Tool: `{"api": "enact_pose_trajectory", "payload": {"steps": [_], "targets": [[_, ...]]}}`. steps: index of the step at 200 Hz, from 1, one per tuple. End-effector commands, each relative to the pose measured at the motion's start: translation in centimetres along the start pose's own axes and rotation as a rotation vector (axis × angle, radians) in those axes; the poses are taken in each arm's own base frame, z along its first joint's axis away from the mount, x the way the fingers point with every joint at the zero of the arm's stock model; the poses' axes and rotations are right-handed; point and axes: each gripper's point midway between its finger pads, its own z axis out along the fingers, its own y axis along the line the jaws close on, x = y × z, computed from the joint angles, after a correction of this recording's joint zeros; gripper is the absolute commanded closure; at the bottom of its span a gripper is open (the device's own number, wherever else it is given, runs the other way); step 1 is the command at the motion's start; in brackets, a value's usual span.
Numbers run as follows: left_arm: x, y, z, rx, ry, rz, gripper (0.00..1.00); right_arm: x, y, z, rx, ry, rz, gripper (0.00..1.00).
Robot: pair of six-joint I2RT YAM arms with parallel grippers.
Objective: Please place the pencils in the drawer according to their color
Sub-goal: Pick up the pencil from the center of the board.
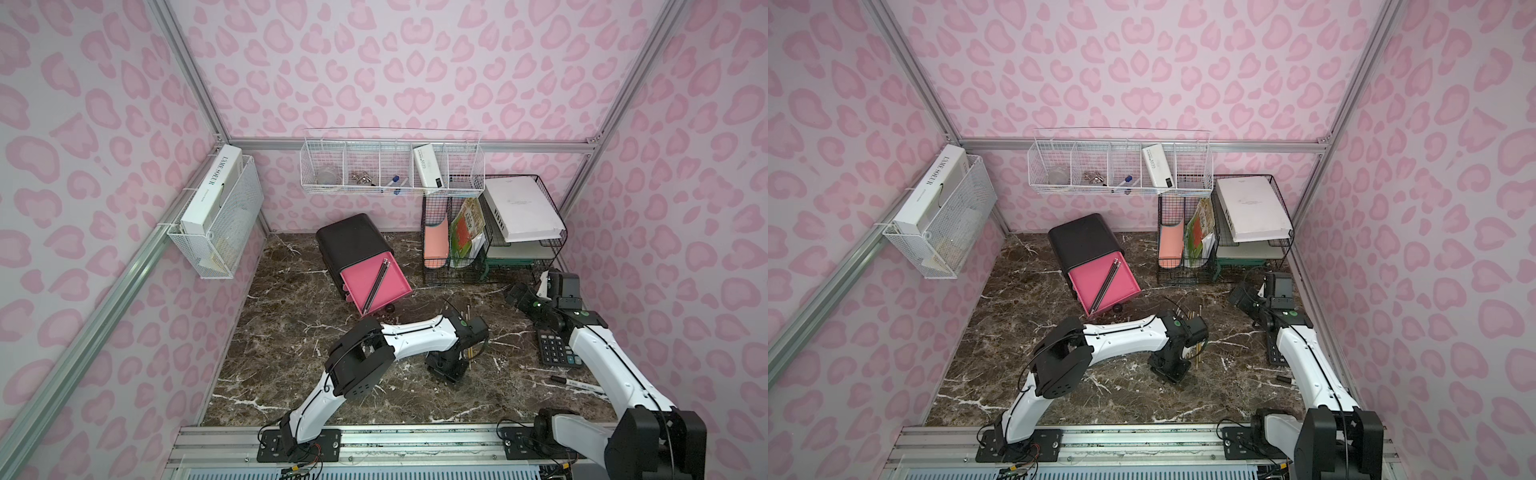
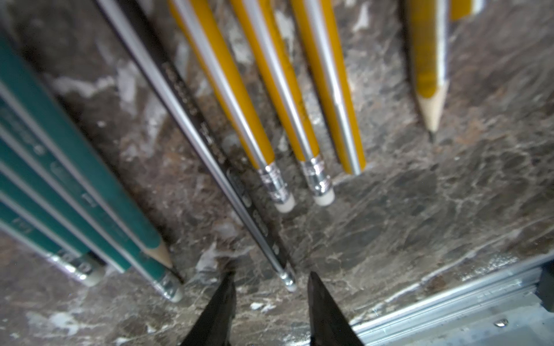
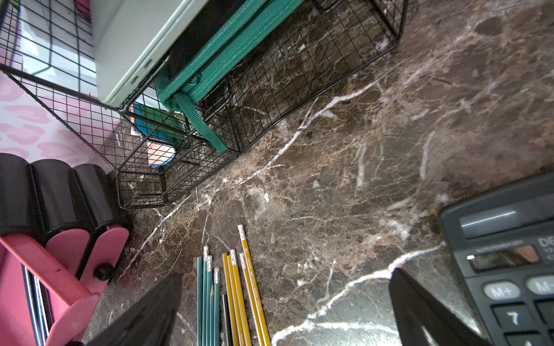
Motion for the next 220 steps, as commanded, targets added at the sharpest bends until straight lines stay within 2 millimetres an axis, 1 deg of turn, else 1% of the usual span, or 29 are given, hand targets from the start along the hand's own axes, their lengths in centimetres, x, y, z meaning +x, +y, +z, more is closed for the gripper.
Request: {"api": "enact_pose_trajectory", "payload": {"steps": [1, 26, 85, 105, 121, 154, 220], "targets": [[-1.0, 0.3, 1.6, -0.007, -0.013, 0.017, 0.65, 0.1, -0.1, 0.0, 0.001, 0.005, -0.010, 0.00], [-1.2, 0.3, 1.9, -0.004, -0.008, 0.019, 0.69, 0.0, 0.0, 0.0, -0.002, 0.004, -0.010, 0.00], [-1.6, 0.1, 2.5, -0.004, 0.004, 0.032, 0.70, -0.1, 0.0, -0.1, -0.006, 0.000, -0.007, 0.00], [-1.7, 0.0, 2.6, -0.002, 0.008, 0.036, 0.75, -0.2, 0.0, -0.2, -0.008, -0.001, -0.006, 0.00], [-1.8, 0.0, 2.7, -0.002, 0.010, 0.037, 0.75, -0.2, 0.1, -0.3, -0.010, -0.003, -0.005, 0.00], [-1.9, -0.1, 2.8, -0.003, 0.016, 0.042, 0.81, -0.3, 0.0, -0.3, -0.011, -0.006, -0.002, 0.00], [-2.1, -0.1, 2.8, -0.005, 0.017, 0.057, 0.95, -0.4, 0.0, -0.3, -0.017, -0.009, 0.004, 0.00]]}}
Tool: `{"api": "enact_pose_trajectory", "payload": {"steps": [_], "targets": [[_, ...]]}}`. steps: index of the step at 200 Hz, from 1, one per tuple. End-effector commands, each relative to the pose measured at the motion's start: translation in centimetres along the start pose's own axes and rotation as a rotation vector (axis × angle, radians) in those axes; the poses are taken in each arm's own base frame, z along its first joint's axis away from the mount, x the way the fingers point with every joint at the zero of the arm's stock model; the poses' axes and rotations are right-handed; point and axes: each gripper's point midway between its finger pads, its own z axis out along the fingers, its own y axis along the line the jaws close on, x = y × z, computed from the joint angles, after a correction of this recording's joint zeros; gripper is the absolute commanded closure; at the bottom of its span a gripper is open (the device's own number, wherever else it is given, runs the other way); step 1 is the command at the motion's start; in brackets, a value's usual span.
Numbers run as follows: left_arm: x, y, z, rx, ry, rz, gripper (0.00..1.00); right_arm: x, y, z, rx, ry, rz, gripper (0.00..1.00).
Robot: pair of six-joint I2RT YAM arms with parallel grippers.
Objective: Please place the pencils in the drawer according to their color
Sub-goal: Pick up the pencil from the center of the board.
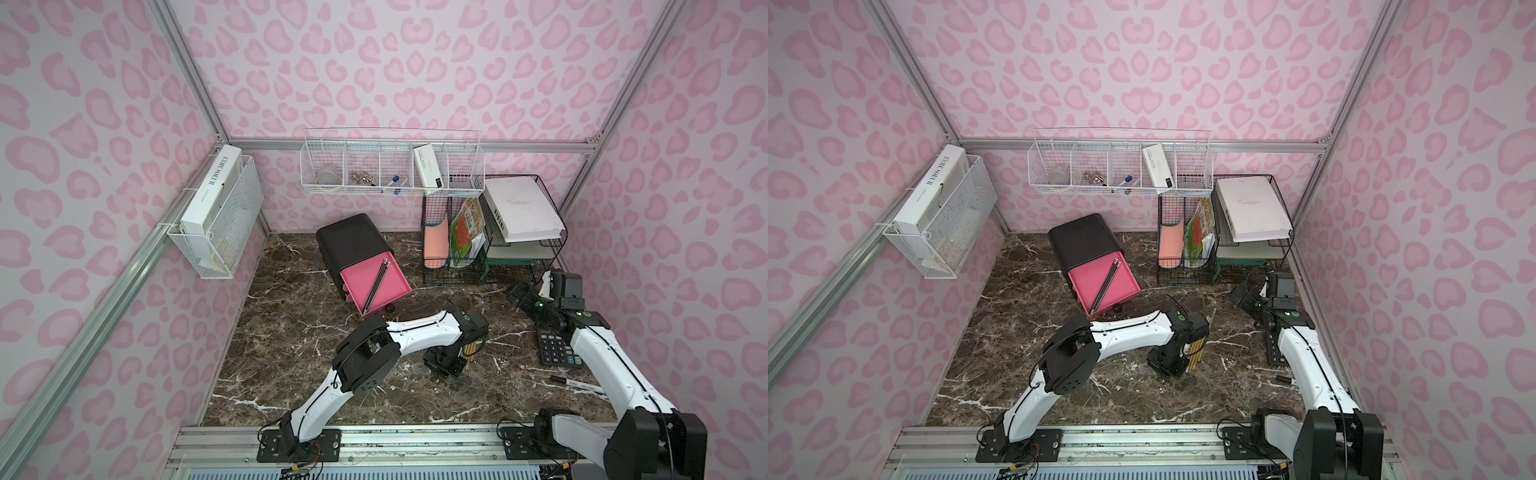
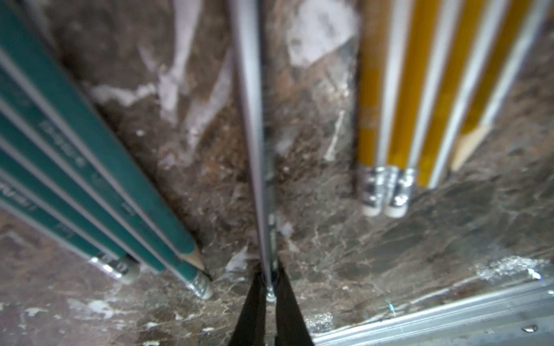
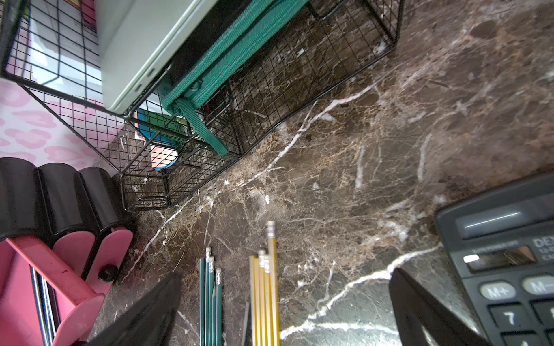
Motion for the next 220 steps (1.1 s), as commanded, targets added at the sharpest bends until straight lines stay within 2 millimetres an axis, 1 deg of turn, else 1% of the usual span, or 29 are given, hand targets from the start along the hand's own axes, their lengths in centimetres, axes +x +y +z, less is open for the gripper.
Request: {"api": "enact_pose_trajectory", "payload": {"steps": [1, 24, 64, 89, 106, 163, 202, 220], "targets": [[-2.5, -1.1, 1.9, 0.041, -0.073, 0.043, 0.95, -0.1, 0.2, 0.0, -0.008, -0.003, -0.007, 0.00], [-2.5, -1.0, 1.7, 0.040, -0.075, 0.041, 1.00, 0.1, 0.2, 0.1, -0.014, 0.002, -0.001, 0.00], [-2.3, -0.6, 1.4, 0.043, -0.076, 0.023, 1.00, 0.6, 0.1, 0.5, -0.023, 0.015, 0.005, 0.00], [-2.3, -0.4, 0.7, 0.058, -0.092, 0.010, 1.00, 0.7, 0.0, 0.6, -0.025, 0.019, 0.008, 0.00], [-2.4, -0.5, -0.3, 0.072, -0.115, 0.008, 1.00, 0.9, -0.1, 0.8, -0.025, 0.023, 0.009, 0.00], [-3.3, -0.7, -4.4, 0.120, -0.210, 0.004, 1.00, 1.4, -0.2, 1.4, -0.030, 0.049, 0.012, 0.00], [-3.3, -0.2, -7.0, 0.124, -0.251, 0.011, 1.00, 1.5, -0.1, 1.6, -0.035, 0.058, 0.018, 0.00], [-3.3, 0.3, -8.7, 0.121, -0.284, 0.010, 1.00, 1.5, 0.0, 1.8, -0.042, 0.061, 0.022, 0.00]]}}
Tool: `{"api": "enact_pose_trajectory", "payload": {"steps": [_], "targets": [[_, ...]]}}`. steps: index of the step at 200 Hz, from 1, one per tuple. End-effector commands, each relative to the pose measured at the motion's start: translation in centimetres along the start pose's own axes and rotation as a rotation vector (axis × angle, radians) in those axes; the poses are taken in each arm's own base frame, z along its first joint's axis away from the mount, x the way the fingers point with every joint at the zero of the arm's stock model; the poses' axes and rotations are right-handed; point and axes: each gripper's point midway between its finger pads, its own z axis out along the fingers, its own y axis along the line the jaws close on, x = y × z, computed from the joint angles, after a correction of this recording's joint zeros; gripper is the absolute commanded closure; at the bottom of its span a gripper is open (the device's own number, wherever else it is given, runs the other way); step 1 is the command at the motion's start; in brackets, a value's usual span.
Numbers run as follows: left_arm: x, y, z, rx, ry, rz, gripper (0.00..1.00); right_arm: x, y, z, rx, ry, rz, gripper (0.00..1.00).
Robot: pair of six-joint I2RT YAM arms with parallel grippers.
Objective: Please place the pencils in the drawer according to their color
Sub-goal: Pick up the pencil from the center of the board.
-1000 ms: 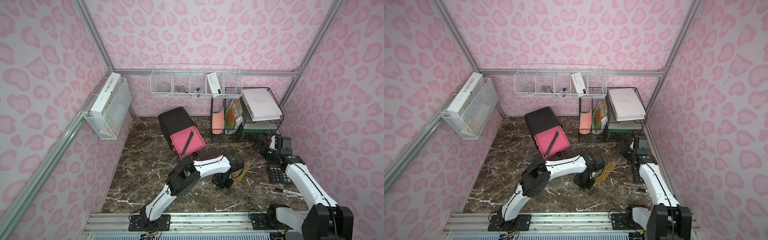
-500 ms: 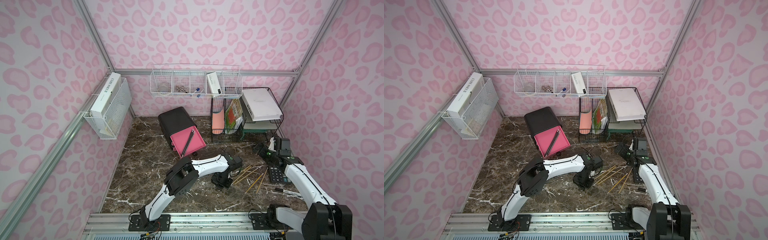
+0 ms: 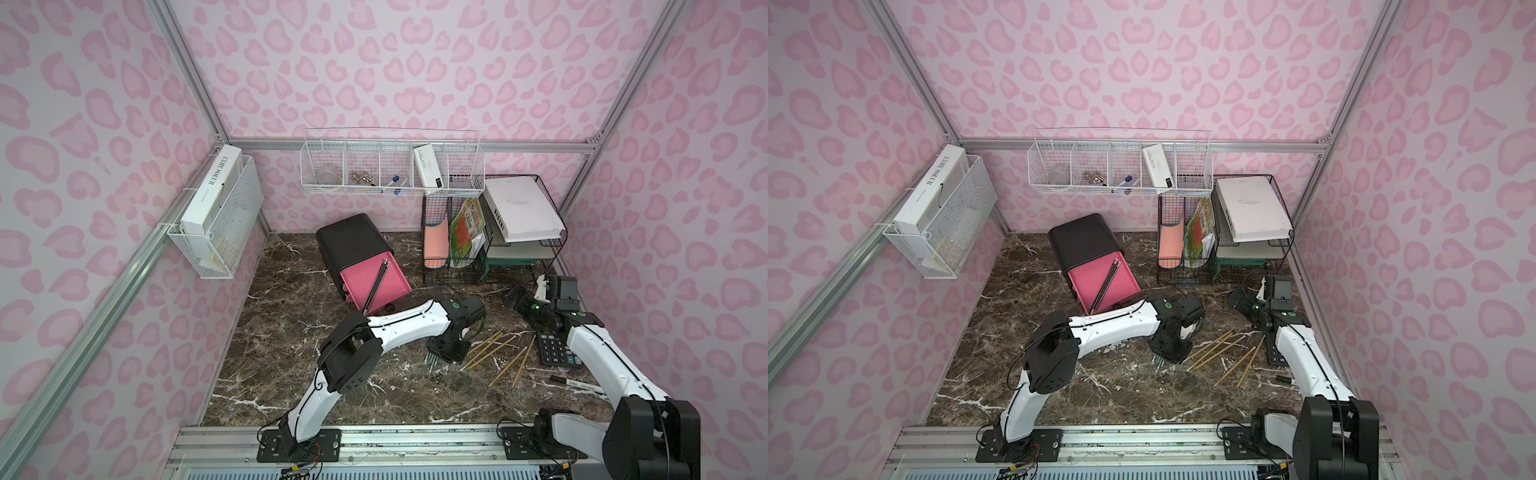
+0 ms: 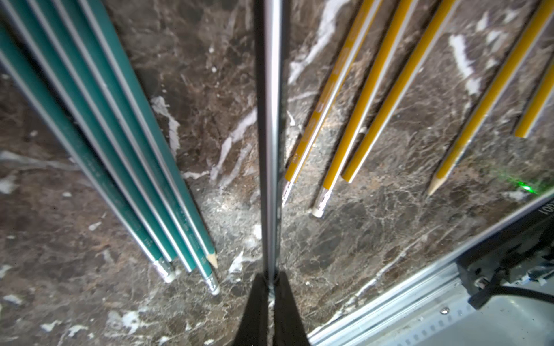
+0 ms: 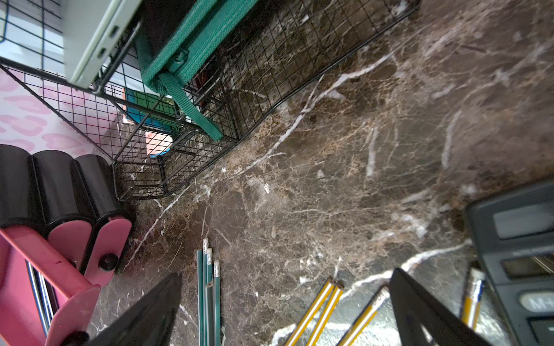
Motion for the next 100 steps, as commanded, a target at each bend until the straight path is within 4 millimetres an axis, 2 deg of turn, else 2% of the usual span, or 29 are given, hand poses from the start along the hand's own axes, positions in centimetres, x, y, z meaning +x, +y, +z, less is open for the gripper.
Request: {"api": "enact_pose_trajectory", "payload": {"steps": [1, 20, 46, 100], "targets": [[-0.3, 0.5, -2.2, -0.014, -0.033, 0.008, 1.00, 0.0, 0.3, 0.1, -0.018, 0.002, 0.007, 0.00], [-0.8, 1.4, -4.3, -0.016, -0.072, -0.003, 1.00, 0.0, 0.5, 0.3, -0.026, 0.007, 0.008, 0.00], [-1.2, 3.8, -7.3, -0.042, -0.117, -0.029, 1.00, -0.1, 0.9, 0.3, -0.042, 0.013, 0.011, 0.00], [-0.4, 11.0, -12.1, -0.137, -0.164, -0.102, 1.00, 0.4, 3.0, 0.6, -0.108, 0.032, 0.008, 0.00]]}}
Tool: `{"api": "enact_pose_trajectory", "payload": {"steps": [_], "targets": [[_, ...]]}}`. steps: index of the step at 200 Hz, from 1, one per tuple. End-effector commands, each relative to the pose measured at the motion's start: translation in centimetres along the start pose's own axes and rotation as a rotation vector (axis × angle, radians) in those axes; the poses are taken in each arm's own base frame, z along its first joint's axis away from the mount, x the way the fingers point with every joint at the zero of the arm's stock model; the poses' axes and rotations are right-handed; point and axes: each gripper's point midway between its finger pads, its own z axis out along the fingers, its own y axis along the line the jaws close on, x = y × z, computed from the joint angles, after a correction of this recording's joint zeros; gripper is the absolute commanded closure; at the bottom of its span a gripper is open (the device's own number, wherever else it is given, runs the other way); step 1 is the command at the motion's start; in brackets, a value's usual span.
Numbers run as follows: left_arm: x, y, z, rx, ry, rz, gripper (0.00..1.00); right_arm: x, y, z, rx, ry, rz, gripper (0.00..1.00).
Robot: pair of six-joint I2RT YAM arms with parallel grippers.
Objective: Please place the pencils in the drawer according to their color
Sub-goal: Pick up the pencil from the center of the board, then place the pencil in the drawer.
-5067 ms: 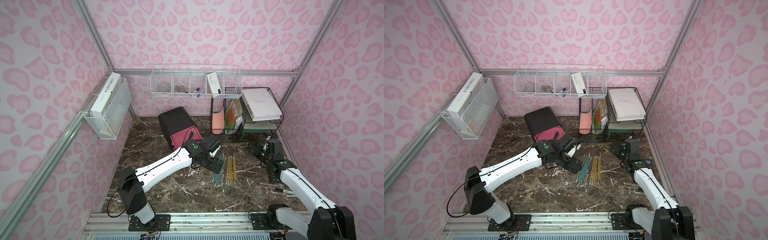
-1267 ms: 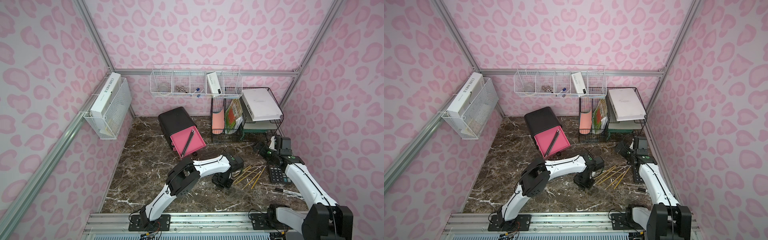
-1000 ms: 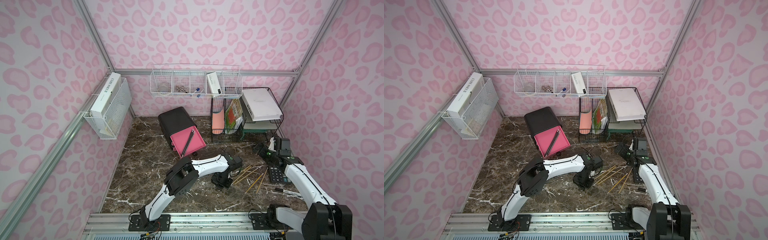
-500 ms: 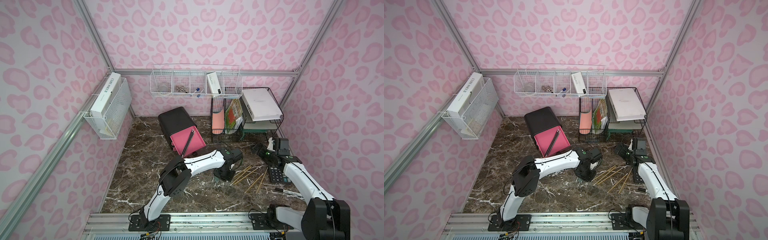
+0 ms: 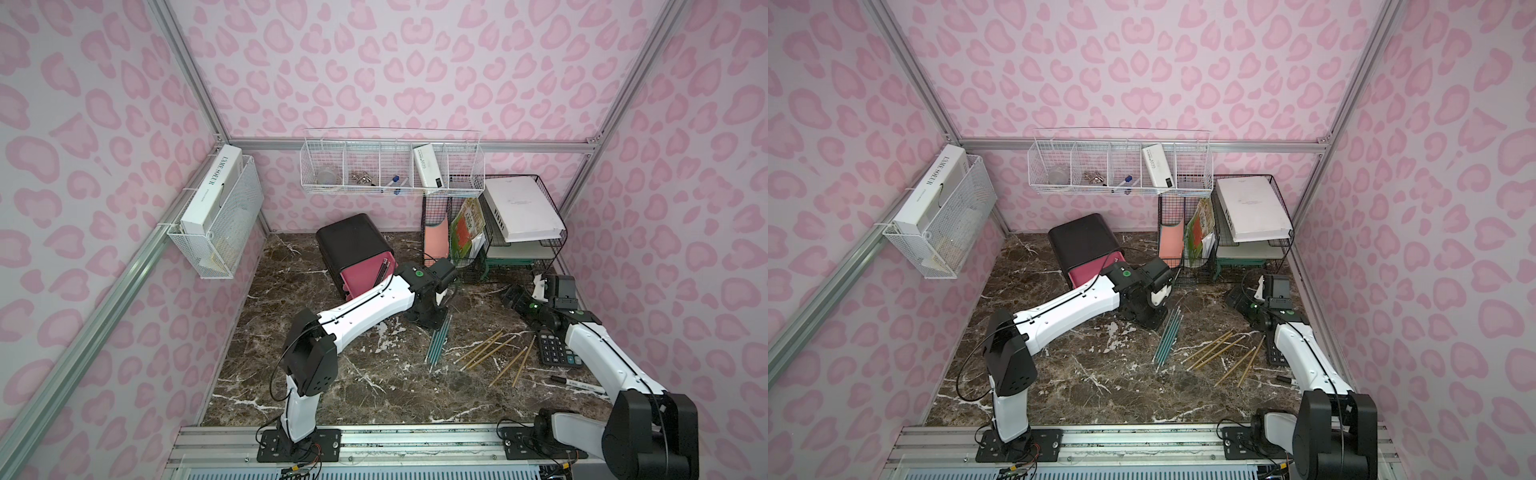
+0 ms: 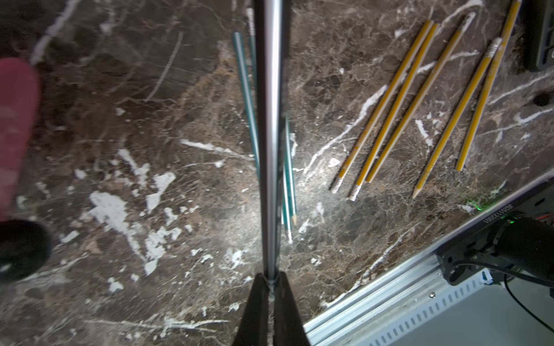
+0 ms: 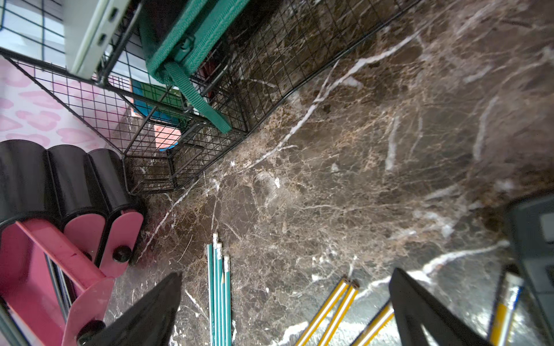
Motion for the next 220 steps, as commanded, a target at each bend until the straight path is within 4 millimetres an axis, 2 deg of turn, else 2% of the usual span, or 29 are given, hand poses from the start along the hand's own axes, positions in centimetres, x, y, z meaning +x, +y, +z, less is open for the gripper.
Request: {"api": "enact_pose_trajectory", "payload": {"steps": [1, 36, 90, 172, 220], "targets": [[0.9, 3.5, -1.4, -0.079, 0.021, 0.002, 1.00, -0.3, 1.8, 0.1, -0.057, -0.008, -0.005, 0.00], [1.8, 8.6, -3.4, -0.218, 0.043, -0.032, 1.00, 1.1, 4.4, 1.0, -0.101, 0.027, -0.034, 0.00], [3.1, 12.9, -5.0, -0.269, 0.070, -0.066, 1.00, 3.3, 7.9, 2.5, -0.150, 0.086, -0.074, 0.00], [4.1, 15.7, -5.2, -0.278, 0.132, -0.098, 1.00, 5.9, 11.4, 3.8, -0.201, 0.147, -0.109, 0.00], [3.9, 16.4, -4.3, -0.274, 0.148, -0.120, 1.00, 6.9, 12.7, 4.1, -0.220, 0.169, -0.127, 0.00]]}}
